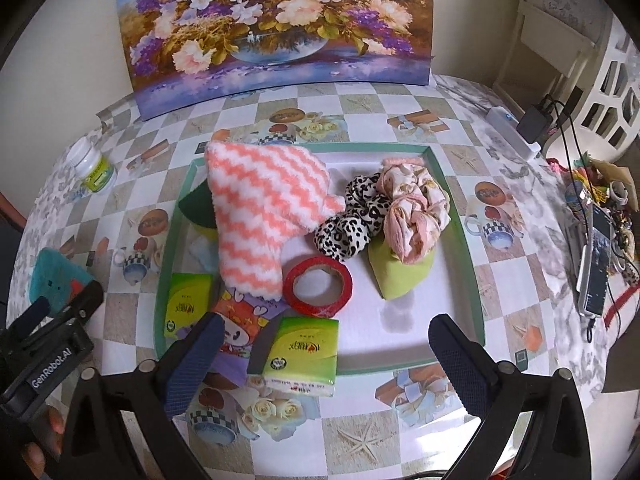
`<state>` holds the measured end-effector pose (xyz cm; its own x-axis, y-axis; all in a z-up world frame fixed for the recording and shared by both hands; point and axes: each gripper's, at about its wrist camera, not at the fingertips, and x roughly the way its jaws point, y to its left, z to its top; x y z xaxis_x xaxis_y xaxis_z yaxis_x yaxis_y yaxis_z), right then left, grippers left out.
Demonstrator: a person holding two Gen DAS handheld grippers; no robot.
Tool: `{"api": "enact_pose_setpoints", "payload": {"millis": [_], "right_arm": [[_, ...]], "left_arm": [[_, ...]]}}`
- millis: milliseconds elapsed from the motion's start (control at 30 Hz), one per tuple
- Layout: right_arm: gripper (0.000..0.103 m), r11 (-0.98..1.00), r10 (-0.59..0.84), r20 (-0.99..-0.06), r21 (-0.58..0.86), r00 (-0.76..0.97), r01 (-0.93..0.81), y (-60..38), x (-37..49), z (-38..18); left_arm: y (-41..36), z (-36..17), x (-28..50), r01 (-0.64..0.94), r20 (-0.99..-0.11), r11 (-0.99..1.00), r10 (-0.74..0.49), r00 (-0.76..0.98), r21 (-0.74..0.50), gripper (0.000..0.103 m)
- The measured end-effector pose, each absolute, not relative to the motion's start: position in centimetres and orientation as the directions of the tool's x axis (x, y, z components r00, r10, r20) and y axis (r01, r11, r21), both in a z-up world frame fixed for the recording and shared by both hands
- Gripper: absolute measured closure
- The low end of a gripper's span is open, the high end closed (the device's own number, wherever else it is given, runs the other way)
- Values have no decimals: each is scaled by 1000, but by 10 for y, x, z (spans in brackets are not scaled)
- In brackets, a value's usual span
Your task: Organize soft objects
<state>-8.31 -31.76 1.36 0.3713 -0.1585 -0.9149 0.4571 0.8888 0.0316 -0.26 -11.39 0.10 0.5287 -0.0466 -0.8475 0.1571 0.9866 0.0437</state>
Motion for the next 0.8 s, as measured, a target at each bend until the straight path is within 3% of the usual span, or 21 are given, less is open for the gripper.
{"api": "enact_pose_setpoints", "payload": {"millis": [333, 800], "right_arm": [[0, 880, -158, -918, 36, 364, 473, -316, -95, 11], [0, 879, -145, -922, 46, 359, 475, -314, -97, 6]], "left_arm": [[-116, 7, -19, 136, -819, 979, 47, 572, 151, 5], [-113, 7, -23, 118, -819, 977, 82, 568, 180, 5]]}}
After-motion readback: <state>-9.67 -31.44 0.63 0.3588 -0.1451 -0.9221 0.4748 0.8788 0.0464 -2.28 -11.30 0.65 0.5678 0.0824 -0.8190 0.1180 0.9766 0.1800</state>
